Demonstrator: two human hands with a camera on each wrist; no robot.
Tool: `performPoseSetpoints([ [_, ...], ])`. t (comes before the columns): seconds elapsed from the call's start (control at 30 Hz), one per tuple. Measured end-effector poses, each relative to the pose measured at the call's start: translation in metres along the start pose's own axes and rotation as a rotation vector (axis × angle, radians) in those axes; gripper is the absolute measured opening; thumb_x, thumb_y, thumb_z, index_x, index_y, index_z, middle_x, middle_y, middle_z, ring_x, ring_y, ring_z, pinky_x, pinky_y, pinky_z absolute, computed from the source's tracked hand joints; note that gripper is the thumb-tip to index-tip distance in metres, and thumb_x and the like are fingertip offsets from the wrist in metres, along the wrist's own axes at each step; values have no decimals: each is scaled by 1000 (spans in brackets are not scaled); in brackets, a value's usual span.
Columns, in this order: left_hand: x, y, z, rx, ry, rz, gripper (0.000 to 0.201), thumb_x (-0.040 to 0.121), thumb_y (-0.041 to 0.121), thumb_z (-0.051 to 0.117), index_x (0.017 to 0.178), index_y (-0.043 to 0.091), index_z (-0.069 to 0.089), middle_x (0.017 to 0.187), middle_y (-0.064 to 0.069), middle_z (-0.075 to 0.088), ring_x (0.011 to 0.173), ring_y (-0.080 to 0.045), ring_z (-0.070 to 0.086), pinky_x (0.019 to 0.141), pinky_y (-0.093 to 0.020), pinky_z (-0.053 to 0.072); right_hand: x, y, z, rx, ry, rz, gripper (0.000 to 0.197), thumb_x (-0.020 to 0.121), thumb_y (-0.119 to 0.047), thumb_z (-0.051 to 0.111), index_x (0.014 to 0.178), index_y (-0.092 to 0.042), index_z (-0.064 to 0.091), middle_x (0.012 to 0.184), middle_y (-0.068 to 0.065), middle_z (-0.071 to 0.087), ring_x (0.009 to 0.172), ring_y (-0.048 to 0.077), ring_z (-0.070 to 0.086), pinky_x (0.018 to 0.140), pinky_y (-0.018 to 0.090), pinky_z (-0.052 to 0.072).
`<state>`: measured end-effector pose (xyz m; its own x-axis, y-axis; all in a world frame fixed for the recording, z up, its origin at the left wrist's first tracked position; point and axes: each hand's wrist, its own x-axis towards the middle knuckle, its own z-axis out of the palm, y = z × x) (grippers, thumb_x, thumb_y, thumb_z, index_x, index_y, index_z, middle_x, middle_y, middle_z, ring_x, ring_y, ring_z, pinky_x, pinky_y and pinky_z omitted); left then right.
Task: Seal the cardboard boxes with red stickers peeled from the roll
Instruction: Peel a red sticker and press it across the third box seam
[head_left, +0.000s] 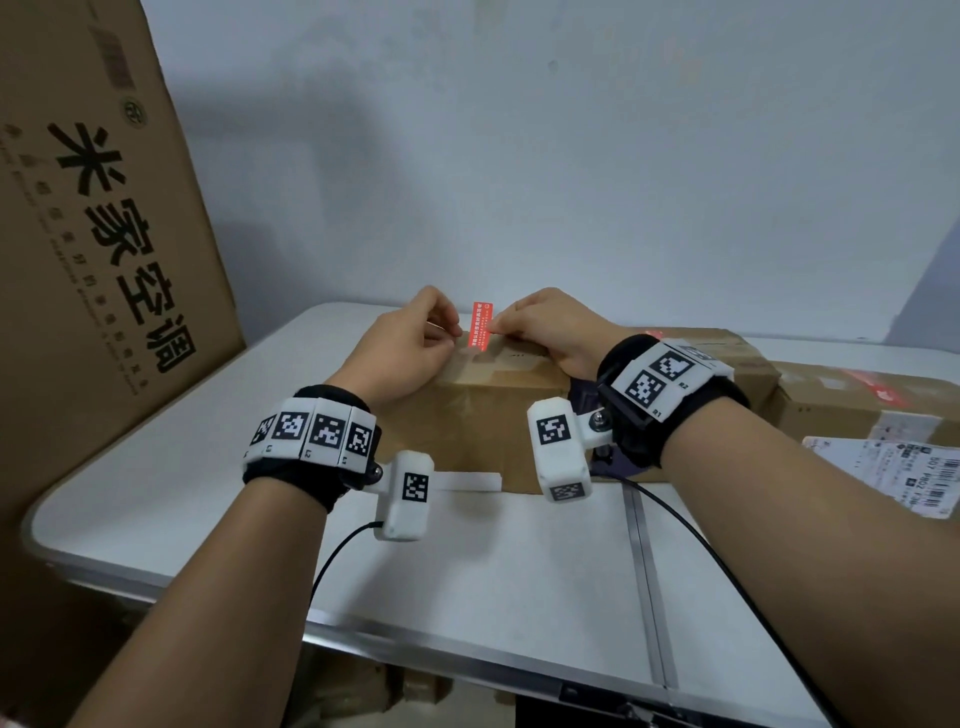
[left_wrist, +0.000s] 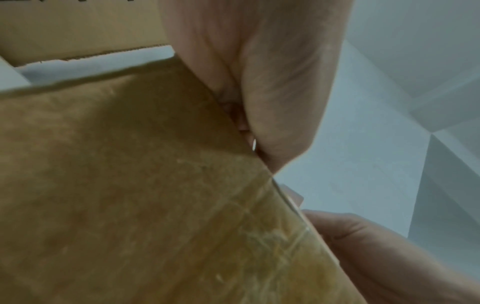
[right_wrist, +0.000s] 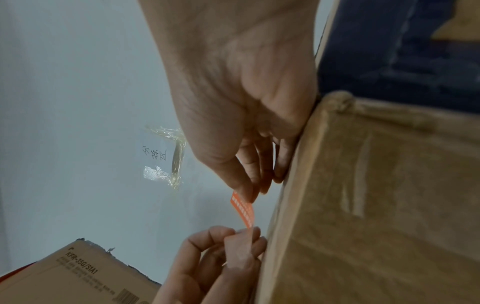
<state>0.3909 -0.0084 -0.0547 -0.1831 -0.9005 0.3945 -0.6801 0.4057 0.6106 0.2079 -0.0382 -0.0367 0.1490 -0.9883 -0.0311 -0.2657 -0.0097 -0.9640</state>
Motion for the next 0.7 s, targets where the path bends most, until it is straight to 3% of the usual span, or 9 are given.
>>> performPoseSetpoints([
  [0.1, 0, -3, -1, -85, -66, 15, 22, 84, 9, 61, 99, 22, 51, 105, 8, 67, 100, -4, 65, 90, -24, 53, 1, 1, 0, -4, 16, 3, 42, 79, -9, 69, 108, 19, 59, 88, 23, 60, 79, 29, 56, 74, 39, 47],
  [0.2, -1, -2, -1, -131, -85, 35, 24, 82, 14, 67, 97, 23, 51, 108, 7, 66, 101, -6, 65, 94, -31, 53, 0, -2, 2, 4, 8, 14, 33, 77, -10, 70, 100, 13, 65, 86, 22, 58, 79, 29, 55, 72, 39, 45],
  [0.3, -2, 0, 0, -145, -67, 59, 27, 77, 23, 75, 95, 25, 54, 106, 8, 65, 99, -7, 66, 93, -28, 53, 0, -3, 3, 26, 2, 23, 21, 75, -12, 71, 94, -5, 64, 85, 20, 55, 79, 28, 53, 72, 38, 43],
  [0.43, -4, 2, 2, -171, -30, 90, 23, 76, 22, 77, 89, 32, 61, 102, 11, 67, 95, -7, 67, 90, -20, 52, 0, -2, 1, 28, 7, 31, 29, 71, -14, 72, 97, -2, 66, 87, 21, 58, 80, 29, 57, 73, 40, 47],
  [0.57, -5, 0, 4, -99, 61, 133, 16, 78, 22, 75, 87, 31, 65, 100, 4, 66, 88, 0, 65, 79, -3, 44, 0, -2, 1, 0, 25, 37, 38, 74, -13, 71, 103, 11, 66, 86, 21, 61, 79, 29, 59, 73, 40, 48],
  [0.63, -6, -1, 3, -64, 71, 155, 12, 78, 22, 75, 86, 28, 68, 99, 4, 67, 87, 2, 63, 79, -5, 44, -2, -2, 2, -3, 25, 24, 27, 74, -13, 71, 96, 2, 68, 84, 20, 58, 77, 27, 56, 72, 39, 46],
  [0.7, -7, -3, 2, -50, 73, 159, 10, 79, 25, 75, 88, 24, 72, 94, 6, 67, 86, -1, 63, 84, -16, 49, -4, -2, 3, -13, 12, 13, 20, 74, -14, 71, 92, -7, 65, 83, 18, 55, 76, 26, 53, 71, 38, 43],
])
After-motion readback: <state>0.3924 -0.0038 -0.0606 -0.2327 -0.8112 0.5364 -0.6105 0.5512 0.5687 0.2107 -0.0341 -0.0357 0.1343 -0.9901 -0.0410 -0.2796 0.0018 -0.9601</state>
